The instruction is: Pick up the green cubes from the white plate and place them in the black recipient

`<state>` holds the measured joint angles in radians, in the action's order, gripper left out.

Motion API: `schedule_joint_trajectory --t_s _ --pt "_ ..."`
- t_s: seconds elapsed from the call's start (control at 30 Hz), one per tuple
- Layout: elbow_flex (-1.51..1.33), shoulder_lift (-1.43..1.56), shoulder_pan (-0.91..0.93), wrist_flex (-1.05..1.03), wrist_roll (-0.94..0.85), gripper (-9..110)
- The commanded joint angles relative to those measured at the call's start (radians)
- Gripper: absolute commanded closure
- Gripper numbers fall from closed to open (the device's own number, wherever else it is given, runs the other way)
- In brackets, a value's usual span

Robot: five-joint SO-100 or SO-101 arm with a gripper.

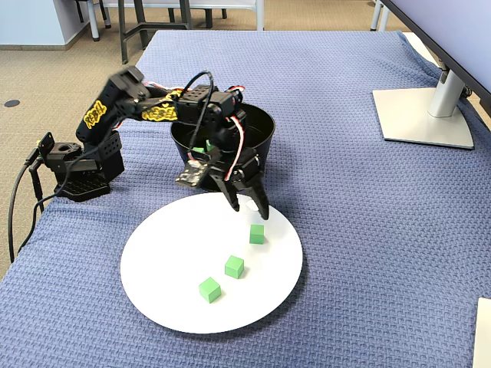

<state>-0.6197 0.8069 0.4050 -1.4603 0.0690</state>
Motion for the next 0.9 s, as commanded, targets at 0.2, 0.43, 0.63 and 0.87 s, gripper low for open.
schedule_joint_trajectory --t_s 0.2,0.43,0.63,0.87 --pt "-0.276 0.224 0.091 0.301 0.138 85" --pt "-0.769 0.566 0.075 0.675 -0.393 81" --pt "-0.977 0.749 0.061 0.867 -1.085 80" --pt "-1.301 0.798 0.114 1.347 -1.671 81"
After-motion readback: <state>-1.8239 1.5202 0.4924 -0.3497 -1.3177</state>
